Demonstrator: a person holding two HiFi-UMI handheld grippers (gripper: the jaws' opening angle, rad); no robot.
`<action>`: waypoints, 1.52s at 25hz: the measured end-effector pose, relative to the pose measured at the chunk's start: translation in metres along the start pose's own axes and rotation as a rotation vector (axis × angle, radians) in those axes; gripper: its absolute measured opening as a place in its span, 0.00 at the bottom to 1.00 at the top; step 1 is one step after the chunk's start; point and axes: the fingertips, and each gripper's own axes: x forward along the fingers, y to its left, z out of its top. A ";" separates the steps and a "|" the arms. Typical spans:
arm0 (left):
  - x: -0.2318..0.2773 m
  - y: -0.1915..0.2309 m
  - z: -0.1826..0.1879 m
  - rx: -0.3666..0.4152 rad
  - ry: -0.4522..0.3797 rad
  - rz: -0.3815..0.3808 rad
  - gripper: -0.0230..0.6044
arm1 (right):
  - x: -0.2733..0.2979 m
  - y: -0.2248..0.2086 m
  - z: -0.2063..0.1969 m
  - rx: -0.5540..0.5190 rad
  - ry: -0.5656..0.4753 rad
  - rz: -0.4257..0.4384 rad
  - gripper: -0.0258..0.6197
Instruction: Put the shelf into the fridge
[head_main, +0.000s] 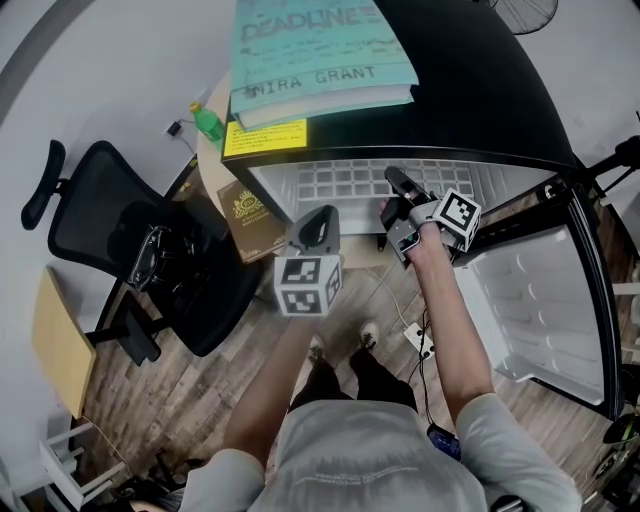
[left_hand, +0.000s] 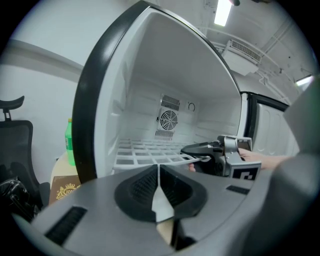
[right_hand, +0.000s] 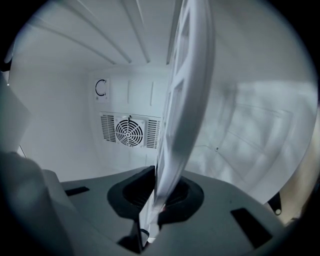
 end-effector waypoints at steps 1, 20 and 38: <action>-0.002 0.000 0.001 0.002 -0.002 -0.002 0.07 | 0.000 0.001 0.000 -0.009 -0.010 0.004 0.10; -0.108 0.019 0.039 0.152 -0.104 -0.150 0.07 | -0.123 0.071 -0.055 -0.535 -0.159 -0.163 0.07; -0.195 -0.061 0.167 0.460 -0.328 -0.257 0.07 | -0.234 0.257 -0.079 -1.418 -0.194 -0.183 0.06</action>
